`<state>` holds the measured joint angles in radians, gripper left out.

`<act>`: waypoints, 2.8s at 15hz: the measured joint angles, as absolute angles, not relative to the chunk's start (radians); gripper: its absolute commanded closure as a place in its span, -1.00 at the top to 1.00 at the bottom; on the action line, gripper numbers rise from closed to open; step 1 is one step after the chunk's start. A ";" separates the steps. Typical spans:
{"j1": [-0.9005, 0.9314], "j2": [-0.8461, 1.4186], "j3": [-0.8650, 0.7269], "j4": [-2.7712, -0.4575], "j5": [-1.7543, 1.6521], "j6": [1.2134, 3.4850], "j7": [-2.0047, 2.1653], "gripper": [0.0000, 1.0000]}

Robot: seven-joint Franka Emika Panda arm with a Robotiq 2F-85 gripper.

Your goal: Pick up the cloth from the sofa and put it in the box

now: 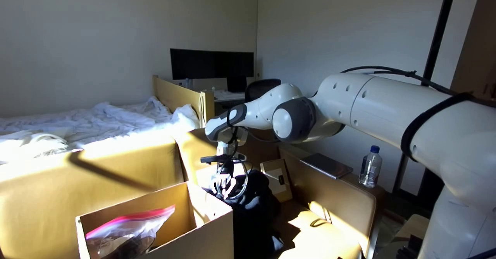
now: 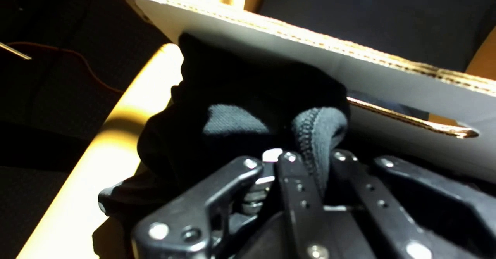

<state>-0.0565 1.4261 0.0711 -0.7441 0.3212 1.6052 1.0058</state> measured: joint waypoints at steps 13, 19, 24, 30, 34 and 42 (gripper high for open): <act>0.143 1.087 -0.019 -1.077 0.255 2.193 1.145 -0.96; 0.186 0.907 -0.022 -1.330 0.281 2.154 1.385 -0.96; 0.144 0.752 0.004 -1.549 0.420 2.217 1.424 -0.96; 0.124 0.527 0.005 -1.831 0.477 2.278 1.464 -0.82; 0.124 0.401 -0.011 -1.954 0.395 2.158 1.464 -0.96; 0.135 0.294 -0.085 -1.997 0.175 2.304 1.588 -0.96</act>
<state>0.1347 0.2944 -0.0850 -1.9966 0.1751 2.3040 1.5885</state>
